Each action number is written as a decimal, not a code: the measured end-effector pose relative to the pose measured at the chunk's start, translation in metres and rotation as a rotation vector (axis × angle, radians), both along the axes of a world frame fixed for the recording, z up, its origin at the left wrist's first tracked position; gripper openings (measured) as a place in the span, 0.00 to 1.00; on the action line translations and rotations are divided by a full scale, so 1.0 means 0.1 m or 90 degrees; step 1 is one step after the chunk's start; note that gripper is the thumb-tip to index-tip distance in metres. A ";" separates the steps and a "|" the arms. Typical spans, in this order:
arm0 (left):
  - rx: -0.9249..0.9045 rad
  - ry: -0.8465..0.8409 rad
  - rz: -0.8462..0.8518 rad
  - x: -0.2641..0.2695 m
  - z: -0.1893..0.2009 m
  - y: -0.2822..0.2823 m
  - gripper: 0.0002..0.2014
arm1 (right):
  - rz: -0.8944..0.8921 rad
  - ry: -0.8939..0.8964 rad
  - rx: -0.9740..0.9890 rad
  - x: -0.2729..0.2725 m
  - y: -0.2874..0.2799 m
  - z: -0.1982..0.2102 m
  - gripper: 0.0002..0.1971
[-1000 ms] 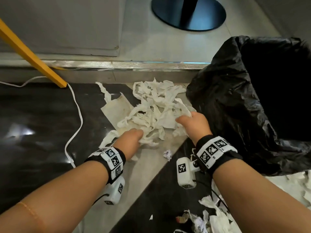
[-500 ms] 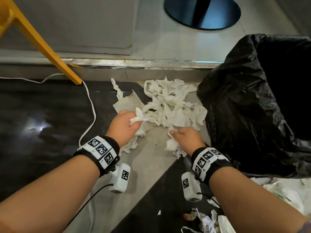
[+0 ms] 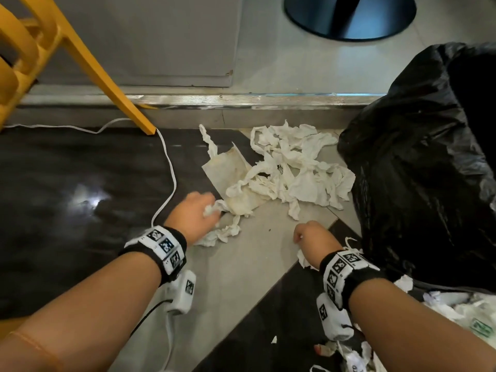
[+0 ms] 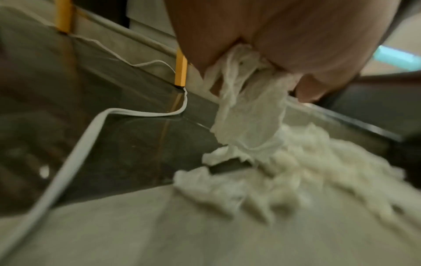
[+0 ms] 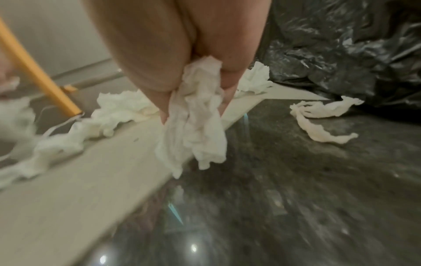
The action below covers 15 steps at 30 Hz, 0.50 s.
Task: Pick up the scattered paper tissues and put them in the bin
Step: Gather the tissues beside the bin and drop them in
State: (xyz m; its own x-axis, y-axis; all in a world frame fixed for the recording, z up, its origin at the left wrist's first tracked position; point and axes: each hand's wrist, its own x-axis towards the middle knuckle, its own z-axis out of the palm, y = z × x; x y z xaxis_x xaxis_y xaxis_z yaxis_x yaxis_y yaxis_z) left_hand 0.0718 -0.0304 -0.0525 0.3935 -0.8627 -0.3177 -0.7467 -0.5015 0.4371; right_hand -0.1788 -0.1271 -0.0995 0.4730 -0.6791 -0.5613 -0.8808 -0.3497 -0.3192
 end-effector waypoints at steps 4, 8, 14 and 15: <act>0.228 -0.052 -0.217 -0.17 -0.32 0.16 0.23 | -0.086 -0.092 -0.022 0.04 -0.09 0.14 0.11; 0.239 -0.055 -0.251 -0.22 -0.44 0.17 0.21 | -0.107 -0.136 -0.005 0.12 -0.13 0.37 0.14; 0.228 -0.072 -0.269 -0.23 -0.38 0.08 0.07 | -0.125 -0.265 -0.104 0.29 -0.38 1.35 0.24; 0.206 -0.063 -0.251 -0.22 -0.35 0.08 0.06 | -0.128 -0.309 -0.160 0.31 -0.45 1.61 0.26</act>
State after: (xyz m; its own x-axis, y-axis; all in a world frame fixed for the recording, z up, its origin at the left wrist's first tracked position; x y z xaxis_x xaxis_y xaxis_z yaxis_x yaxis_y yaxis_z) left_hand 0.0499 -0.0227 -0.0878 0.1001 -0.8151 -0.5705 -0.9360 -0.2716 0.2240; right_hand -0.1474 -0.1717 0.0611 0.4837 -0.8667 -0.1215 -0.7111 -0.3082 -0.6319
